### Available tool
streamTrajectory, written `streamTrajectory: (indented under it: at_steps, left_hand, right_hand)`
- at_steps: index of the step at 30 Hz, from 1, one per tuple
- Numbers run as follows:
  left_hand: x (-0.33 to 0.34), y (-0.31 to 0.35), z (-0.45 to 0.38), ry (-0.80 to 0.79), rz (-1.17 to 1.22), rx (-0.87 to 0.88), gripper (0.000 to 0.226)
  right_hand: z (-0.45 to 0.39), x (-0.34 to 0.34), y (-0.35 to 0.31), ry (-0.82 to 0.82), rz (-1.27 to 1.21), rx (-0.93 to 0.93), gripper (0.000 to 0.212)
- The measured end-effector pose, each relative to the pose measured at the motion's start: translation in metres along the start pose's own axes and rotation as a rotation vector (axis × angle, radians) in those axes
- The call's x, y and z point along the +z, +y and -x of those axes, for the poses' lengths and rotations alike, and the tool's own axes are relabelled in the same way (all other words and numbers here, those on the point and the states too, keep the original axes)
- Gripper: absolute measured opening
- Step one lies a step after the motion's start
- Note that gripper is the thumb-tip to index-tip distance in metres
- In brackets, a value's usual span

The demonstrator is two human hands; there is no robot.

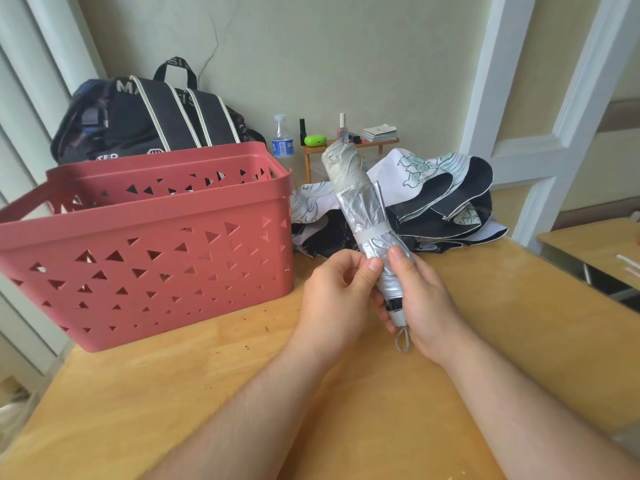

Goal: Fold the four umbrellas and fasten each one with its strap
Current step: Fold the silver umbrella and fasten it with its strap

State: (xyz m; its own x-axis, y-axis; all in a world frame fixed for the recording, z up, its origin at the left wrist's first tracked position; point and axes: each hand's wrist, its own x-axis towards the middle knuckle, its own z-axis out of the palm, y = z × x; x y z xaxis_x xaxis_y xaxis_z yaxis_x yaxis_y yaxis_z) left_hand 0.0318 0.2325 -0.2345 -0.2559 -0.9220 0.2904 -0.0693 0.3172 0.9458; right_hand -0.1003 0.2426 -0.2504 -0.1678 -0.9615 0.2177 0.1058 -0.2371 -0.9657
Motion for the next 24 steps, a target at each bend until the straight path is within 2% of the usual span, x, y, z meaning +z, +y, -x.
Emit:
streamTrajectory:
  at_steps: [3,9,12,15,19,24]
  left_hand:
    - [-0.001,-0.003,-0.002,-0.066,0.134,-0.062,0.026]
    - [0.003,-0.002,-0.004,-0.072,0.148,-0.079,0.023]
    - [0.003,-0.006,-0.001,-0.01,0.073,-0.039,0.023]
    - [-0.002,-0.009,-0.004,0.147,-0.066,0.015,0.011]
    - [-0.01,-0.004,-0.008,0.22,-0.087,0.024,0.008]
    - [-0.008,0.005,-0.003,0.149,-0.008,-0.027,0.029]
  right_hand:
    - [0.0,0.002,-0.002,0.065,-0.051,0.031,0.045]
    - [-0.003,0.003,-0.004,0.088,-0.155,0.118,0.043]
    - [-0.002,0.001,-0.001,0.036,-0.089,0.092,0.04]
    - [-0.002,0.003,0.003,-0.003,-0.018,0.087,0.037]
    - [0.0,0.005,0.005,-0.076,0.027,-0.007,0.043]
    - [0.001,0.005,0.005,-0.06,0.019,-0.057,0.069]
